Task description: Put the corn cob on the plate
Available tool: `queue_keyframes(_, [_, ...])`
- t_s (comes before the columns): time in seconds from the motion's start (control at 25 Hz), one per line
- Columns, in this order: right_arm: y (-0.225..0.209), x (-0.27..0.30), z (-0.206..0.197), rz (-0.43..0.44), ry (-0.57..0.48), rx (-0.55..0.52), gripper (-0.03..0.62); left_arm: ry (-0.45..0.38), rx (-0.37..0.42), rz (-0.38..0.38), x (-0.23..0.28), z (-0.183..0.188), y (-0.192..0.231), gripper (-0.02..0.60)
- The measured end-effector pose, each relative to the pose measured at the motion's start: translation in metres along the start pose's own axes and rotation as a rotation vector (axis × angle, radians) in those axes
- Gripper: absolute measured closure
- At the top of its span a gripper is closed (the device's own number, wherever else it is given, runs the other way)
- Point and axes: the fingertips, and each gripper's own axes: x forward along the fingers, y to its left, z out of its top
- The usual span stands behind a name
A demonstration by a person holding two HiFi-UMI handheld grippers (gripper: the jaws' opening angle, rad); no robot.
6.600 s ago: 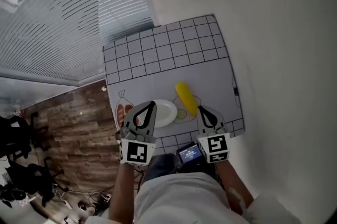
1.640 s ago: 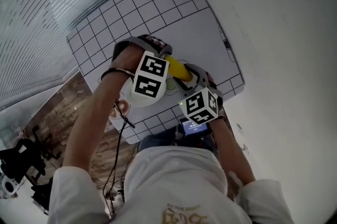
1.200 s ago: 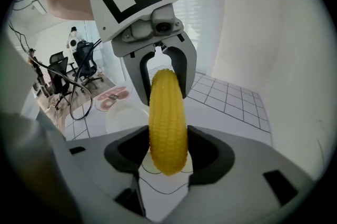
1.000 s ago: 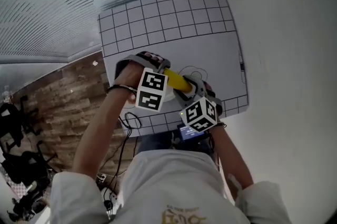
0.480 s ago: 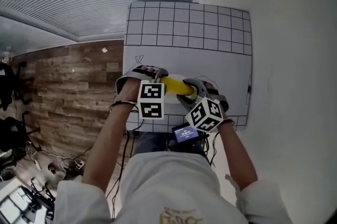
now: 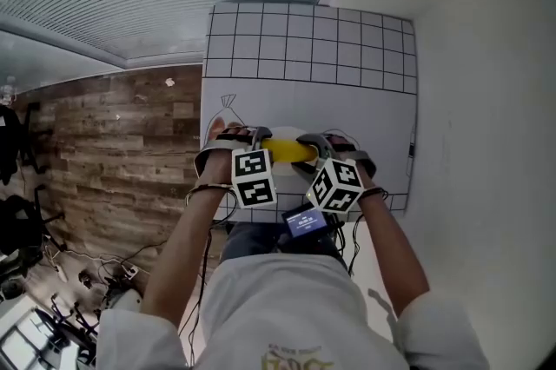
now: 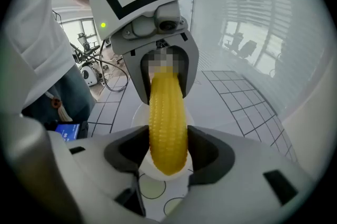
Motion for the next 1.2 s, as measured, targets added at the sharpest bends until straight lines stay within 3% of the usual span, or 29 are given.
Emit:
queue_keyframes(0.56, [0.008, 0.022, -0.028, 0.023, 0.09, -0.019, 0.361, 0.077, -0.054, 0.014, 0.032, -0.001, -0.01, 0.314])
queue_keyframes(1.08, [0.004, 0.028, -0.032, -0.019, 0.096, 0.015, 0.349, 0.024, -0.055, 0.069, 0.038, 0.0, -0.006, 0.313])
queue_keyframes(1.2, [0.002, 0.026, -0.029, -0.037, 0.073, 0.022, 0.313, 0.008, -0.061, 0.075, 0.038, 0.0, -0.006, 0.313])
